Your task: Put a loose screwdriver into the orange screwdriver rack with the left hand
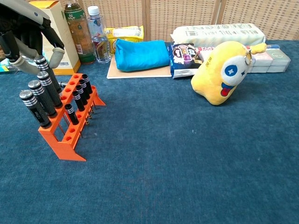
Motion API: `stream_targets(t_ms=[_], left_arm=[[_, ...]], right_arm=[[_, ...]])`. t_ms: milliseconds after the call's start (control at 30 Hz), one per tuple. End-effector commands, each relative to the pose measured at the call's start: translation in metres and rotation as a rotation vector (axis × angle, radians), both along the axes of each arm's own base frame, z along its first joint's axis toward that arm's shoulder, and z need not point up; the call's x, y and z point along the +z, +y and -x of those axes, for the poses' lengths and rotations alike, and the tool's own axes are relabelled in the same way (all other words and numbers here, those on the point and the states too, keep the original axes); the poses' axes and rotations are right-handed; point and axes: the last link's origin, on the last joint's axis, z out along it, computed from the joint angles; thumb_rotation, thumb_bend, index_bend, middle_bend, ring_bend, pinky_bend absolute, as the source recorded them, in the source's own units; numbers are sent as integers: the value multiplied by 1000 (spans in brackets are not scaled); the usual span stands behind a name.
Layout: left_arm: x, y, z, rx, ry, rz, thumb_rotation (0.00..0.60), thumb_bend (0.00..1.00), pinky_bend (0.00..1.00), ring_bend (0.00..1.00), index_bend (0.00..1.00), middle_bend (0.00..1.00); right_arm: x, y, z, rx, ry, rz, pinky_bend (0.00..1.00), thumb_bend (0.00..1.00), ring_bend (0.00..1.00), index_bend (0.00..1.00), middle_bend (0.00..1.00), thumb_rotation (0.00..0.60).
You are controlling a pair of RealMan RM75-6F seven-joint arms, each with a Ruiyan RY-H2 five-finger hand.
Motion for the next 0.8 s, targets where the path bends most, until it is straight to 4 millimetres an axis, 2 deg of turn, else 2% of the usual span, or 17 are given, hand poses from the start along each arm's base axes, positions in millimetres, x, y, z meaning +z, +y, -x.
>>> stream_targets(t_ms=[33, 233, 600, 800], left_arm=[[0, 0, 0, 0, 4, -1, 600, 399, 1000, 994, 563, 1000], [2, -1, -1, 2, 13, -1, 600, 400, 1000, 993, 558, 1000], [6, -2, -2, 0, 22, -6, 600, 400, 1000, 991, 420, 1000], [9, -2, -4, 1, 16, -16, 600, 399, 1000, 989, 382, 1000]], right_arm=[[0, 0, 0, 0, 1, 1, 19, 0, 0, 25, 4, 551], [0, 1, 0, 2, 1, 1, 19, 0, 0, 25, 4, 551], [0, 1, 0, 3, -1, 1, 20, 0, 0, 25, 4, 553], [0, 1, -1, 4, -2, -1, 19, 0, 0, 24, 4, 553]])
